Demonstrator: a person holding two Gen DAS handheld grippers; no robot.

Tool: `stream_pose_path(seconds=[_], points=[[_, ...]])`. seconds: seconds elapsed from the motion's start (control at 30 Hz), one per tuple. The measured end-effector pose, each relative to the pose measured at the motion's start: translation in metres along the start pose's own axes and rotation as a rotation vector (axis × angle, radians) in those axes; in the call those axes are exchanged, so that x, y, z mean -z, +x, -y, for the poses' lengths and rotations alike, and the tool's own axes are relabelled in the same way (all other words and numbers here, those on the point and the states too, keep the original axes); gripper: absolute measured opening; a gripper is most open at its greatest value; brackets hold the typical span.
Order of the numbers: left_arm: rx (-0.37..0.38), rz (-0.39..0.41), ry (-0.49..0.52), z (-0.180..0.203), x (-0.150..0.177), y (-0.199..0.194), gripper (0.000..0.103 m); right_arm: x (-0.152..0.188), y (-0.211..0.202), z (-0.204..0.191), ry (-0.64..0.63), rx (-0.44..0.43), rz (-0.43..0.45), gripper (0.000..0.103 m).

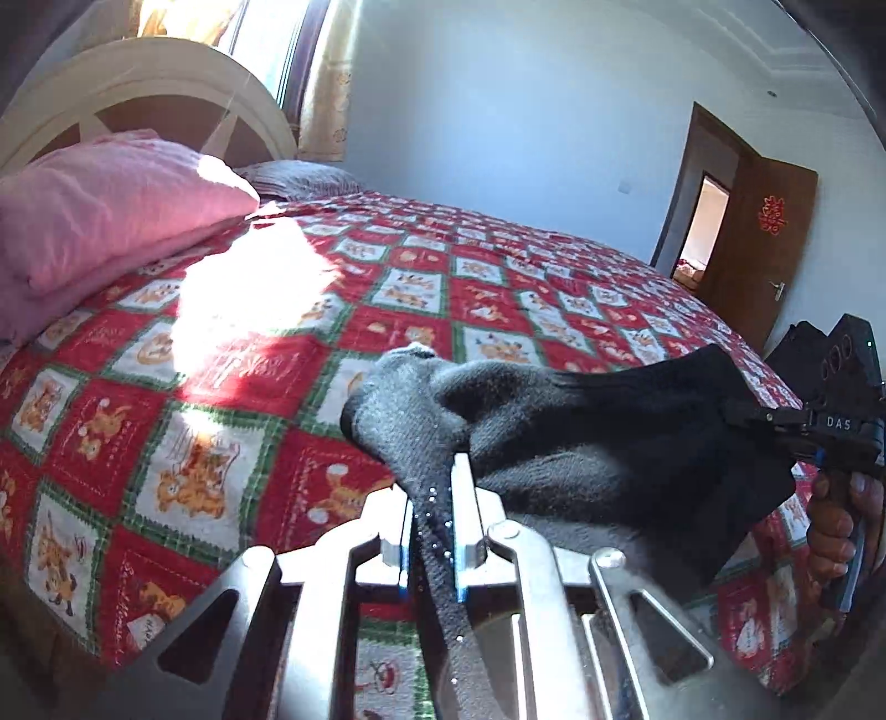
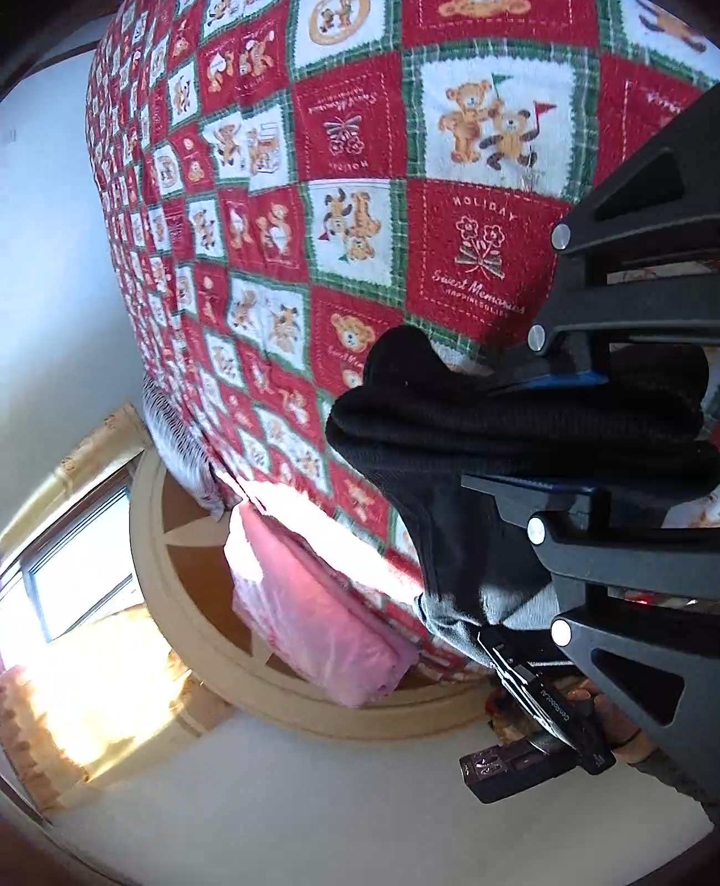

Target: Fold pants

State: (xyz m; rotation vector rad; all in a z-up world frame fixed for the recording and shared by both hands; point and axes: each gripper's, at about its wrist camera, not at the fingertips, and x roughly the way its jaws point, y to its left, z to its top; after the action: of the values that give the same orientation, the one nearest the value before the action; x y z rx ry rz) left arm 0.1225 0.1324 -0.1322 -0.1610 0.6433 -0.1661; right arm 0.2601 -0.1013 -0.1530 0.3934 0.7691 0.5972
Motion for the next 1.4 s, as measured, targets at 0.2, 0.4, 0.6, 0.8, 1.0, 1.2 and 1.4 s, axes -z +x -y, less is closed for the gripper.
stream_pose_path(seconds=[0.2,0.4,0.6,0.8,1.0,1.2,1.4], points=[[-0.075,-0.026,0.029,0.000,0.017,0.017,0.052,0.005,0.012,0.026,0.046,0.061,-0.029,0.029],[-0.140,-0.008,0.075,0.009,0.020,0.012,0.077,0.008,0.014,0.037,0.034,0.182,-0.032,0.039],[-0.166,-0.015,0.069,0.004,0.022,0.013,0.088,0.011,0.010,0.048,0.055,0.197,-0.024,0.059],[-0.178,-0.021,0.071,0.006,0.020,0.006,0.091,0.014,-0.001,0.062,0.117,0.169,-0.003,0.063],[-0.169,0.004,0.087,0.018,0.014,-0.012,0.091,0.016,-0.031,0.055,0.102,0.253,0.042,0.063],[-0.153,0.046,0.103,0.035,0.003,-0.038,0.093,0.019,-0.072,0.043,0.062,0.281,0.082,0.064],[-0.141,0.085,0.103,0.049,-0.007,-0.057,0.094,0.028,-0.107,0.022,0.004,0.287,0.104,0.064]])
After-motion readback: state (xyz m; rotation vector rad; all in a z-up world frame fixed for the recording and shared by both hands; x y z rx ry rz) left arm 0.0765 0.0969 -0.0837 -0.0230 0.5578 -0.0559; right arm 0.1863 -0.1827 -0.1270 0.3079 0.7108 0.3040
